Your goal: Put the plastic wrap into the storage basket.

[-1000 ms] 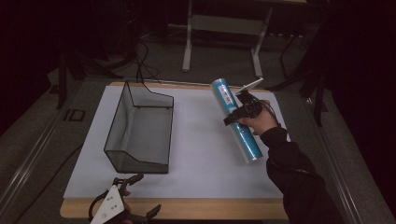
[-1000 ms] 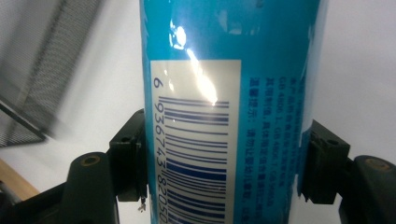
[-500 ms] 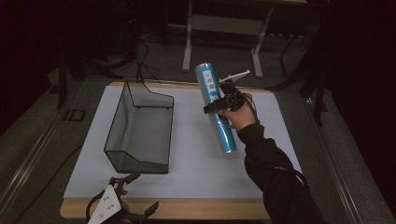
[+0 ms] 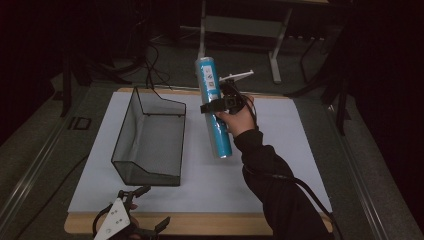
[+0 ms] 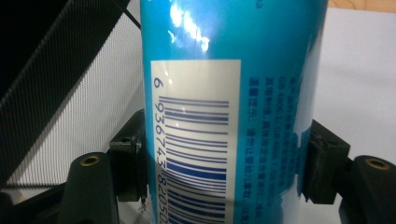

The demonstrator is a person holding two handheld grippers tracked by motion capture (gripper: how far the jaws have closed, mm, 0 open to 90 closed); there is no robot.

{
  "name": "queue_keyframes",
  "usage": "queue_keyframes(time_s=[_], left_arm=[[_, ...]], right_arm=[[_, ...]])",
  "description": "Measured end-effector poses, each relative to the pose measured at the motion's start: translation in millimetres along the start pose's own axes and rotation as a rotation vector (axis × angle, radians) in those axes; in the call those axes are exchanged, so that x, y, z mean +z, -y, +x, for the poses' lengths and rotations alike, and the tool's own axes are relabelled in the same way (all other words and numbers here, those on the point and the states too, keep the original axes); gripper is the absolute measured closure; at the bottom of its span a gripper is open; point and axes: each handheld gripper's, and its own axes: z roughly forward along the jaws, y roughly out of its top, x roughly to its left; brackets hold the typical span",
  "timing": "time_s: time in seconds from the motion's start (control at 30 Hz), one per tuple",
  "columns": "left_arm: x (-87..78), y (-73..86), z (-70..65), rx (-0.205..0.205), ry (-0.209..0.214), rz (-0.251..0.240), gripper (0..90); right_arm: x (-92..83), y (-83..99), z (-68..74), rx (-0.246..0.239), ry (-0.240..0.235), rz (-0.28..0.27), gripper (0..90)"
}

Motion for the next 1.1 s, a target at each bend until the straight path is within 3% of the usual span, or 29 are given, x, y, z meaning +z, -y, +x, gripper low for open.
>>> queue_keyframes(time_s=[0.33,0.57,0.73,0.87,0.97,1.1], left_arm=[[-0.7,-0.1,-0.2,0.009,0.008,0.004,1.5],[-0.8,-0.6,0.0,0.012,0.014,0.005,1.5],[-1.5,-0.7,0.3,0.013,0.020,0.002,1.5],[-1.8,-0.7,0.6,0.014,0.025,0.004,1.5],[-1.8,-0.9,0.6,0.016,0.030,0.004,1.5],[-2.1,-0.7,0.7,0.018,0.035,0.007,1.5]], right_arm=[[15.1,-5.1,22.9,0.027,-0.022,-0.031,31.9],[27.0,-7.2,43.0,0.050,-0.070,-0.098,31.9],[42.6,-5.9,55.9,0.057,-0.091,-0.108,31.9],[54.3,-4.5,60.4,0.066,-0.103,-0.130,31.9],[64.0,-2.4,61.2,0.100,-0.122,-0.154,31.9],[80.6,2.5,58.7,0.136,-0.150,-0.141,31.9]])
